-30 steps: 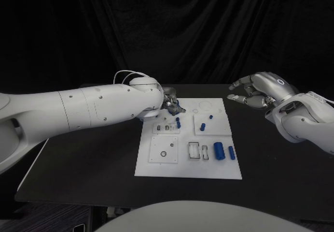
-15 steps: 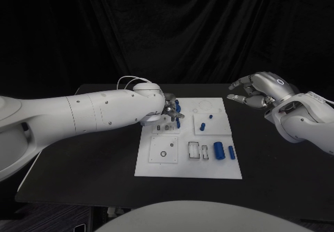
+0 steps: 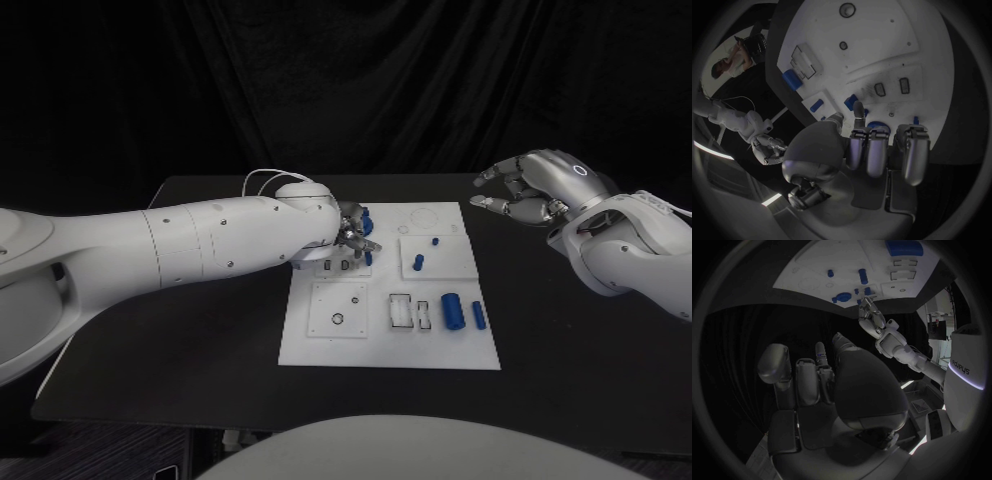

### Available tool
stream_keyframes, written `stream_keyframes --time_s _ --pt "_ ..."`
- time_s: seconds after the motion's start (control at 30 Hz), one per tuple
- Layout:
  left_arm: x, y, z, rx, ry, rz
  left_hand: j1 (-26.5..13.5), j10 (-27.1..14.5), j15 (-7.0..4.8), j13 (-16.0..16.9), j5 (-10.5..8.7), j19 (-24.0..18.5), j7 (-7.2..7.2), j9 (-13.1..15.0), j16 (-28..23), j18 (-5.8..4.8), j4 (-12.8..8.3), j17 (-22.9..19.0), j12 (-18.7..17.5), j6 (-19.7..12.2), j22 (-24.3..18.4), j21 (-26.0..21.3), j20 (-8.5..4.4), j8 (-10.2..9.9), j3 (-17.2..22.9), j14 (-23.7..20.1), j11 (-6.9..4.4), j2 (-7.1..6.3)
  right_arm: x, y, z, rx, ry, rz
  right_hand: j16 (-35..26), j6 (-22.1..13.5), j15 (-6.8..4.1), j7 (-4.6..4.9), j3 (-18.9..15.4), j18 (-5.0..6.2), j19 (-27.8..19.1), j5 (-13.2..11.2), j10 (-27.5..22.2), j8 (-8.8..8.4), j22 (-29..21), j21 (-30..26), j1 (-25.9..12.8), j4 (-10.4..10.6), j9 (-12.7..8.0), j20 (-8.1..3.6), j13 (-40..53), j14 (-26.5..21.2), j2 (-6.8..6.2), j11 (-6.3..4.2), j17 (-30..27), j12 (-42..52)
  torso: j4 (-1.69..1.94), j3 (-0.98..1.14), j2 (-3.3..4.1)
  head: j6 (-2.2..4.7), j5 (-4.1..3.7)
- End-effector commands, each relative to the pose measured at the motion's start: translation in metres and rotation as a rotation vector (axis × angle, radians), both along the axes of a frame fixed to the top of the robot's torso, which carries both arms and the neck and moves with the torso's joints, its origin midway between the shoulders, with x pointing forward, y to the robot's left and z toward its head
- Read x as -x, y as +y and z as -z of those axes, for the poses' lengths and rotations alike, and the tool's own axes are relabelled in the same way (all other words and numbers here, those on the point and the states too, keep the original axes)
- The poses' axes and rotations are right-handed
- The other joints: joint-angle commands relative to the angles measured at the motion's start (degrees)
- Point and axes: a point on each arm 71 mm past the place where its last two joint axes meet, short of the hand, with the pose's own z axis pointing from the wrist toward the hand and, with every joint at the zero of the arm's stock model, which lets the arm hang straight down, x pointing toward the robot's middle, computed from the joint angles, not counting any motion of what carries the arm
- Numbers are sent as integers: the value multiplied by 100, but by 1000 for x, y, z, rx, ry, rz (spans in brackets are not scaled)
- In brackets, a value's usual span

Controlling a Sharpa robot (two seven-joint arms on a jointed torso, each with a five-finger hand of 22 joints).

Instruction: Assemble the parts on the task board

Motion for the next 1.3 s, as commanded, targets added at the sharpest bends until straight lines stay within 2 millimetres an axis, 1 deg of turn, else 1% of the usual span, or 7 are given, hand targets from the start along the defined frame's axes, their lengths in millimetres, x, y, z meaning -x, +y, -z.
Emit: stream_keyframes --time_s 0.03,0.37,0.53,0.73,1.0,1.1,1.3 --pt "0 -3 0 40 -25 6 25 593 -54 1509 29 85 -8 3 16 -16 -29 1508 21 51 1020 -33 -50 -36 0 605 -37 29 0 -1 0 -9 -9 21 -22 37 22 -8 8 14 25 40 -7 8 773 -27 -34 15 -7 18 399 44 1 42 286 -34 2 6 -1 2 16" --pt "1 -4 3 44 -22 10 28 593 -54 1509 62 65 -7 5 16 -10 -35 1508 21 69 1000 -46 -52 -86 7 605 -36 32 -1 0 1 -6 -4 19 -22 39 22 -7 8 14 25 43 -9 7 772 -29 -33 16 -9 18 396 45 0 42 285 -36 -3 14 -6 2 53" --pt "0 -3 5 37 -17 2 103 593 -58 1509 145 35 -10 4 16 1 -121 1508 21 133 966 -74 -56 -245 56 605 -39 18 -1 0 1 -6 -6 16 -22 39 22 -7 8 14 25 43 -9 7 772 -29 -33 16 -9 18 396 45 0 42 285 -36 3 14 -7 2 34" --pt "-1 -2 7 32 -16 -9 104 593 -59 1509 150 32 -9 3 16 2 -124 1508 21 140 962 -77 -56 -262 62 605 -40 22 0 2 1 -7 -15 1 -2 55 20 -12 20 9 43 59 11 7 780 5 -15 13 -15 19 414 59 7 39 301 -27 -6 24 -10 2 45" --pt "-1 -2 9 27 -12 -12 112 593 -61 1509 170 32 -15 1 16 3 -138 1508 21 185 961 -81 -59 -304 83 605 -44 33 -1 3 1 -5 -20 -12 8 62 18 -13 25 10 46 65 19 6 779 5 -7 12 -19 18 421 66 7 38 308 -24 -16 22 -6 2 72" --pt "-1 -2 9 27 -11 -10 112 593 -61 1509 170 32 -15 1 16 3 -138 1508 21 185 961 -81 -59 -304 83 605 -44 33 -1 3 1 -4 -20 -14 8 62 18 -13 25 10 46 65 19 6 779 5 -7 12 -19 18 421 66 7 38 308 -24 -16 30 -9 2 76" --pt "-1 -3 10 28 -7 -6 119 593 -64 1509 175 4 -17 0 16 12 -151 1508 21 201 932 -99 -61 -332 94 605 -46 32 -1 4 1 -3 -19 -15 8 62 18 -13 25 10 46 65 19 6 779 5 -7 12 -19 18 421 66 7 38 308 -24 -9 30 -9 2 66"
